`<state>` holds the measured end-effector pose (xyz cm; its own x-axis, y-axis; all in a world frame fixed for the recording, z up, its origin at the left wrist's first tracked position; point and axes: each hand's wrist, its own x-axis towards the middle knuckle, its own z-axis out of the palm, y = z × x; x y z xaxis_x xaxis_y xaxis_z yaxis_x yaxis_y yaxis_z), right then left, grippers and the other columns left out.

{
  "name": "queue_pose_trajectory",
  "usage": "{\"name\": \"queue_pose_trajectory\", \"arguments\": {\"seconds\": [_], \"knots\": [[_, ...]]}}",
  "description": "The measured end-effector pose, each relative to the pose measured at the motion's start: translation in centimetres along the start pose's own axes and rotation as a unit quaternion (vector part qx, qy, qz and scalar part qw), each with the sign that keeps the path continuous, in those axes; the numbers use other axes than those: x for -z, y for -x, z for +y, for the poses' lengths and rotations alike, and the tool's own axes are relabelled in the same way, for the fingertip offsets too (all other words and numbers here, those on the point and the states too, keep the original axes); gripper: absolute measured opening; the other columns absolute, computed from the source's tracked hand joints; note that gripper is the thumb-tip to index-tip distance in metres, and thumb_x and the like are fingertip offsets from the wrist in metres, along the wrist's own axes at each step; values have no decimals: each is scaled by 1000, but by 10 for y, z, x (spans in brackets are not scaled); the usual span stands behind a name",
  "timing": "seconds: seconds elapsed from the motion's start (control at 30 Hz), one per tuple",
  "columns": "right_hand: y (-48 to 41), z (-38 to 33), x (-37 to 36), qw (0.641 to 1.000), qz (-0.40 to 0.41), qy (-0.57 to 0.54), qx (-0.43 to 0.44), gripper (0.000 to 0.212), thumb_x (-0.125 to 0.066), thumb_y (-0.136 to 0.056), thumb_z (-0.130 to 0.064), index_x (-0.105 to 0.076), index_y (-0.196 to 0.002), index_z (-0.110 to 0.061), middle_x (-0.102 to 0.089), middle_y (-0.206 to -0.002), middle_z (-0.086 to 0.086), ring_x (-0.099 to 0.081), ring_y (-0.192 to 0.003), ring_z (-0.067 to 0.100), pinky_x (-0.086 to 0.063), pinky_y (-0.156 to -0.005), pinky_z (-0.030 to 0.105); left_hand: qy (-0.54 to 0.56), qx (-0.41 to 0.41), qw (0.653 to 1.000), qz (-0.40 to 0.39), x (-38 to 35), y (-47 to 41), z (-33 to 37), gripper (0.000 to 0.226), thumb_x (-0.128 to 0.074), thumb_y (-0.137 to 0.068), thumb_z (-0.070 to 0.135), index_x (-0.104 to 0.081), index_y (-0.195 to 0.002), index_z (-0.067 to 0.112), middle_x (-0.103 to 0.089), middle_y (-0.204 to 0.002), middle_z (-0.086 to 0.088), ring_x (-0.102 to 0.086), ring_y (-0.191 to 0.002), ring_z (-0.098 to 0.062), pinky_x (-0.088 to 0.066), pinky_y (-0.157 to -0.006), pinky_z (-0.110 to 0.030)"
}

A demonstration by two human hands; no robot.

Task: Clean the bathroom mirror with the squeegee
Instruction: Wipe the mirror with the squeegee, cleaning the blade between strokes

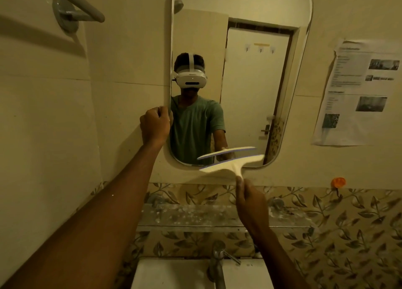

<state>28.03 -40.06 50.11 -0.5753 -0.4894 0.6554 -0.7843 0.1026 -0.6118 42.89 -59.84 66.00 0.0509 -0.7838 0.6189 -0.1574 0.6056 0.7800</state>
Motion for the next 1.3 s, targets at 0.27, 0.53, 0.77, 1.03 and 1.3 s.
{"name": "queue_pose_trajectory", "arguments": {"seconds": [0.27, 0.53, 0.77, 1.03, 1.3], "knots": [[-51, -50, 5, 957, -219, 85, 170, 35, -37, -101, -44, -59, -96, -18, -62, -73, 4, -59, -62, 19, -50, -59, 34, 52, 63, 995, -61, 10, -8, -2, 33, -46, -97, 26, -67, -83, 6, -69, -81, -17, -67, -68, -25, -61, -67, -38], [-92, -70, 10, 881, -269, 230, 316, 36, -34, -102, -44, -57, -106, -18, -54, -71, -4, -52, -58, 12, -48, -61, 32, 45, 84, 993, -71, 10, -5, 3, 33, -43, -99, 27, -67, -95, 6, -68, -85, -11, -65, -71, -19, -58, -64, -30], [-99, -78, -12, 844, -297, 251, 369, 37, -29, -102, -46, -55, -107, -19, -51, -72, -4, -57, -63, 17, -49, -64, 35, 33, 80, 995, -54, 8, -2, 5, 33, -43, -99, 27, -67, -89, 7, -70, -87, -16, -69, -78, -27, -60, -66, -35], [-103, -24, -16, 880, -233, 294, 292, 69, -15, -94, -63, -65, -74, -21, -58, -63, -3, -58, -57, 13, -52, -58, 31, -17, 32, 999, 30, -9, 5, 2, 40, -42, -98, 26, -51, -61, 18, -50, -57, 5, -46, -52, -4, -34, -48, -18], [-99, 62, 52, 853, -223, 427, 202, 60, -10, -89, -65, -36, -53, -24, -40, -50, -5, -36, -42, 5, -24, -44, 19, -22, 0, 999, 32, -9, 0, -7, 43, -43, -98, 26, -48, -56, 19, -48, -53, 3, -45, -49, -6, -34, -47, -22]]}}
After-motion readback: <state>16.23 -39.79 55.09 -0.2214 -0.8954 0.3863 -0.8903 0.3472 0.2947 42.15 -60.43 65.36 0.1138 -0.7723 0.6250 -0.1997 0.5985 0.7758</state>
